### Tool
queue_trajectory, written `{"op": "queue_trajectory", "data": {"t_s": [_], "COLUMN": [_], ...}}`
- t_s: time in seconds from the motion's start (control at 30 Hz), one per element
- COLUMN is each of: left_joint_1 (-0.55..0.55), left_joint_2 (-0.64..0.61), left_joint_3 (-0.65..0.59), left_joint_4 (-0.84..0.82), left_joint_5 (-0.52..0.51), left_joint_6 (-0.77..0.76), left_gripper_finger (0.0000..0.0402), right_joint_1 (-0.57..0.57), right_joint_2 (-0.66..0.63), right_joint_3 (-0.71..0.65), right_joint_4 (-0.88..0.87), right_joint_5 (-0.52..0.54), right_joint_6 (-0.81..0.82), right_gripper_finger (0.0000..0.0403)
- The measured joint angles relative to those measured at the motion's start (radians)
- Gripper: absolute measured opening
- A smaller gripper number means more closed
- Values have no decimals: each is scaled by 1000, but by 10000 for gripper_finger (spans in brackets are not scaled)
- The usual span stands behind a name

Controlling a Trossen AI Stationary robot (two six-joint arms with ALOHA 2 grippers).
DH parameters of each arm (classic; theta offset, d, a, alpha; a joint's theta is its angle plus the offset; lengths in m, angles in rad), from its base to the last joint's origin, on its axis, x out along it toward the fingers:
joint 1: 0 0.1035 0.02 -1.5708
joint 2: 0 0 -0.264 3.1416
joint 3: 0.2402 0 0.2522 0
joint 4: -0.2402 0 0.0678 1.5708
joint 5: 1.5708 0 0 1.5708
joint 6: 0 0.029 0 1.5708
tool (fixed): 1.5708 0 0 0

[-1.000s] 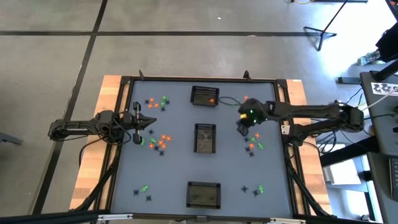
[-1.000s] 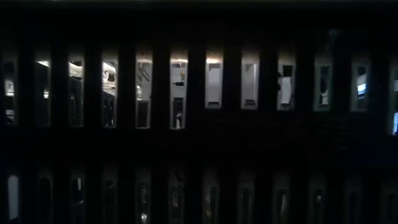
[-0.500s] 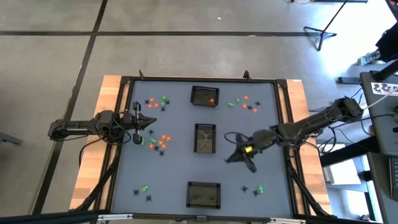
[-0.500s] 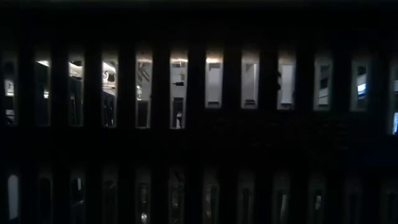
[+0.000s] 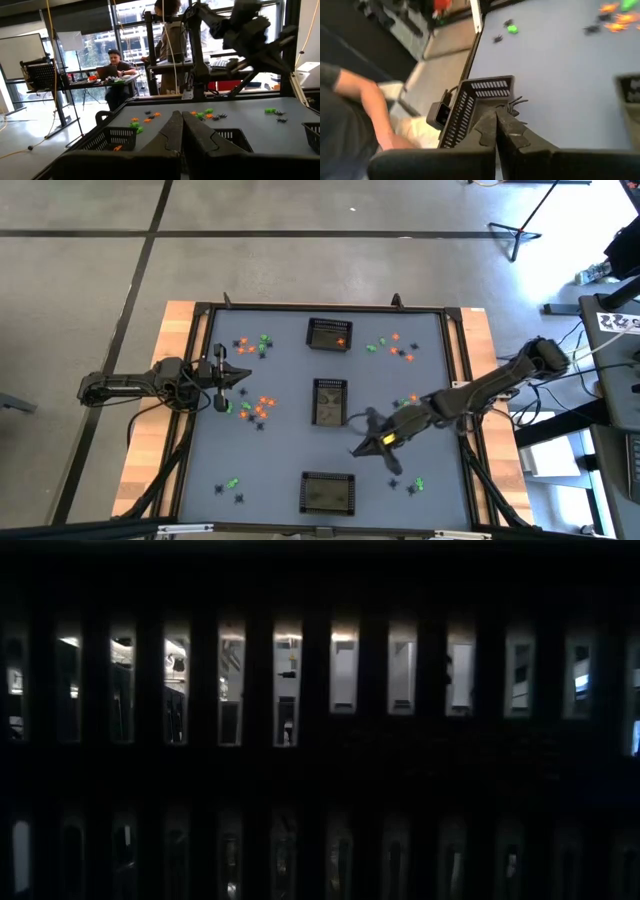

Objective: Sort Halloween decoration
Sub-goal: Put the black spider toy into the bottom black bin, then put the green skeleton toy into the center black bin

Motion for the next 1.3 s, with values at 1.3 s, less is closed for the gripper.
{"op": "queue_trajectory", "data": {"t_s": [1.3], "left_joint_1": [0], "left_joint_2": [0], "left_joint_3": [0], "left_joint_4": [0], "left_joint_5": [4], "left_joint_6": [0], "left_gripper_finger": [0], "right_joint_1": [-34], "right_joint_2": [171], "right_joint_3": [336], "right_joint_4": [-376], "right_joint_5": [-5], "right_joint_6": [-311], "right_gripper_finger": [113]}}
